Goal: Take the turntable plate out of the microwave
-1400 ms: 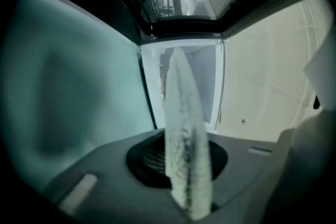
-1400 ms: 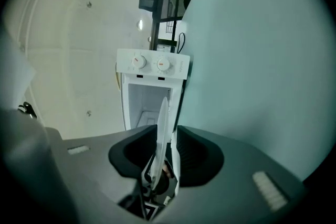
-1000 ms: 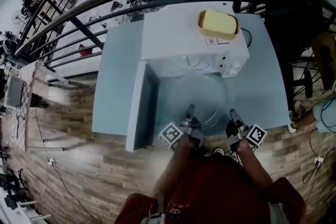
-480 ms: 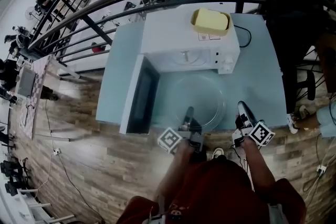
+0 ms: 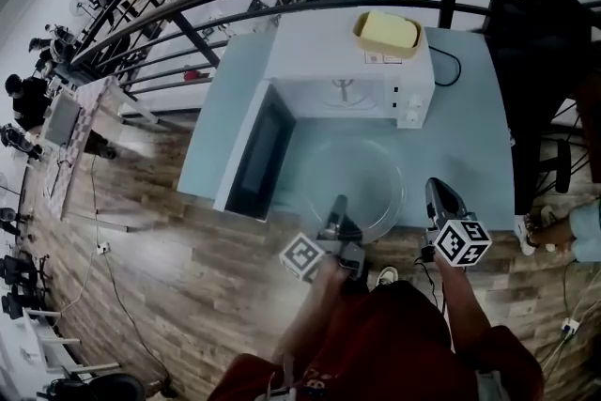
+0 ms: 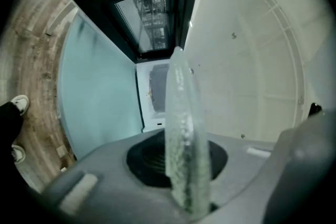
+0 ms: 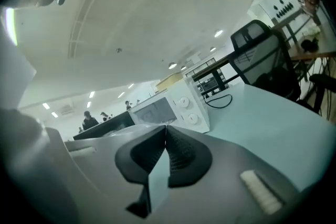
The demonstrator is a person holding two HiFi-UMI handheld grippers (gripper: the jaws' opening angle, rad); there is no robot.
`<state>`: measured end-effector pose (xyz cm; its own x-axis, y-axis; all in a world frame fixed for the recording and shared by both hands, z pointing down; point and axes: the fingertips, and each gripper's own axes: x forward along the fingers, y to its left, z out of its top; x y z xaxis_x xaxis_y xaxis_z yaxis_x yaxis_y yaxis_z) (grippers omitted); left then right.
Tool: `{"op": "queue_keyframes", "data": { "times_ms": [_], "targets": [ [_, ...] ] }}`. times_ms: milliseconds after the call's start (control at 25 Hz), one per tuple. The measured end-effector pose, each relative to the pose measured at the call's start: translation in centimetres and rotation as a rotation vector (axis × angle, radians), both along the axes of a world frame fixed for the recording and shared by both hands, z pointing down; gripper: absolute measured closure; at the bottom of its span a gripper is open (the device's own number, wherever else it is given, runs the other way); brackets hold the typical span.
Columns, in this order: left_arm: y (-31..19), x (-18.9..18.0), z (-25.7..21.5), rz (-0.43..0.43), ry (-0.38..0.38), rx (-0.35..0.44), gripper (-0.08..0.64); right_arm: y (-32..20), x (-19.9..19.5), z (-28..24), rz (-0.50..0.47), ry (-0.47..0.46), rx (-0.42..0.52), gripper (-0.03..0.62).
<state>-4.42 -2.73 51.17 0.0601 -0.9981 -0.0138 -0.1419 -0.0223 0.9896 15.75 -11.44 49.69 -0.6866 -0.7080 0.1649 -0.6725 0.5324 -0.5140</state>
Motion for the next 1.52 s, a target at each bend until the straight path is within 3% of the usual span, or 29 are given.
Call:
{"op": "queue_keyframes", "data": {
  "times_ms": [320, 560, 800, 1520],
  "targets": [
    [3.3, 0.1, -1.6, -0.049, 0.022, 0.029, 0.529, 1.9, -0.2, -1.9, -0.041, 0.219, 0.171, 0.591],
    [5.5, 0.0, -2.3, -0.085, 0.028, 0.042, 0.529, 3.7, -0.8, -3.7, -0.042, 0.316, 0.313, 0.591],
    [6.5, 0.4, -3.0, -0.082, 0.032, 0.071, 0.529, 5.2, -0.7, -5.1, -0.013, 0.343, 0.396, 0.591],
    [7.0, 0.3, -3.4, -0.088, 0.037, 0.079, 0.529, 6.0, -0.6, -5.3, -0.003, 0.324, 0.401, 0.591]
  ]
}}
